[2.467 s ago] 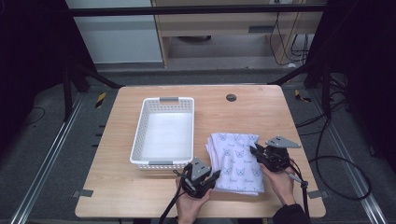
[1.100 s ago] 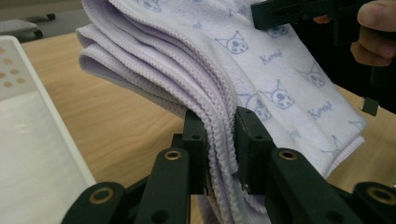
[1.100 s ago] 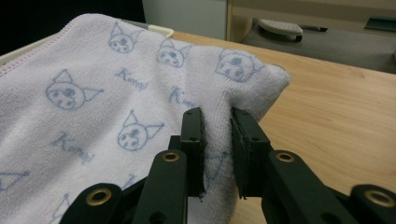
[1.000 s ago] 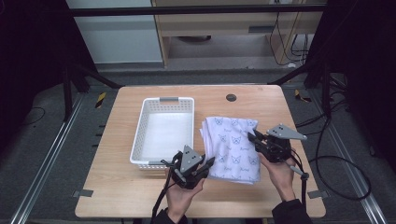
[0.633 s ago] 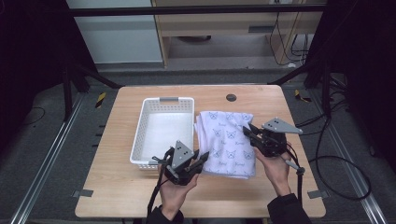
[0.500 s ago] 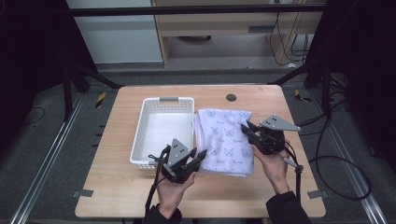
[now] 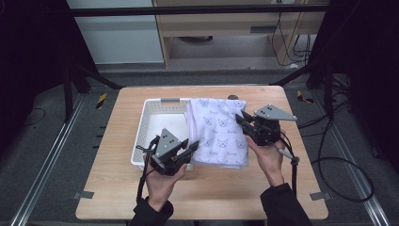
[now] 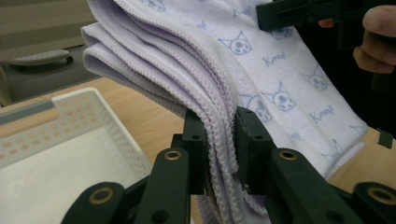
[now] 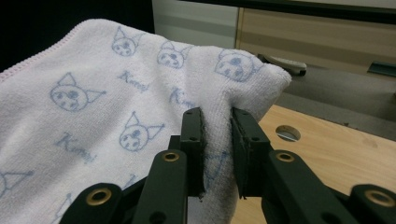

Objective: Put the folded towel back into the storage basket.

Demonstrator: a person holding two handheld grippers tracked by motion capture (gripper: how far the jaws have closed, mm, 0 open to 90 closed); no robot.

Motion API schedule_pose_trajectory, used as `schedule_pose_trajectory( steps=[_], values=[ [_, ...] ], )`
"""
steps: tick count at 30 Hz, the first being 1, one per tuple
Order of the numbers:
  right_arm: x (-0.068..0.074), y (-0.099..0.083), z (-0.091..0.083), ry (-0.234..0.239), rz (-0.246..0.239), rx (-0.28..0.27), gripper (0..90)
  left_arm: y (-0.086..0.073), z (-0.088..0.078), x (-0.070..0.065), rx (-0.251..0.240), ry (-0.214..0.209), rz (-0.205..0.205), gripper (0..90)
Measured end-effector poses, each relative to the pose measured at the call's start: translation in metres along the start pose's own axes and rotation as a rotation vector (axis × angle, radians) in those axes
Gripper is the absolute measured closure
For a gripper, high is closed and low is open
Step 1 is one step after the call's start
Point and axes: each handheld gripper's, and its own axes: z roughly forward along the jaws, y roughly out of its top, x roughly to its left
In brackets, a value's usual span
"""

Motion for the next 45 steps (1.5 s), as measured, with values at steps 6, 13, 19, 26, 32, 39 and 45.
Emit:
schedule_pose_trajectory(
  steps=[6, 13, 19, 26, 32, 39, 45],
  values=[
    [0.007, 0.011, 0.004, 0.0, -0.006, -0.006, 76.0, 0.006, -0.007, 0.01, 0.004, 0.009, 0.007, 74.9],
    [0.018, 0.019, 0.014, 0.01, -0.008, -0.014, 76.0, 0.008, -0.016, 0.021, 0.005, 0.022, 0.0, 74.9],
    [0.03, 0.024, 0.026, 0.031, -0.012, -0.011, 76.0, 0.008, -0.029, 0.033, 0.006, 0.035, -0.008, 74.9],
    [0.053, 0.033, 0.042, 0.054, -0.035, -0.018, 76.0, -0.001, -0.047, 0.051, -0.003, 0.071, -0.01, 74.9],
    [0.068, 0.037, 0.056, 0.068, -0.051, -0.006, 76.1, -0.009, -0.055, 0.066, -0.005, 0.084, -0.03, 74.9],
    [0.083, 0.041, 0.072, 0.082, -0.075, 0.01, 76.0, -0.021, -0.062, 0.081, -0.012, 0.096, -0.057, 74.9],
    [0.097, 0.042, 0.088, 0.092, -0.084, 0.023, 76.0, -0.028, -0.068, 0.093, -0.008, 0.125, -0.065, 74.9]
  ],
)
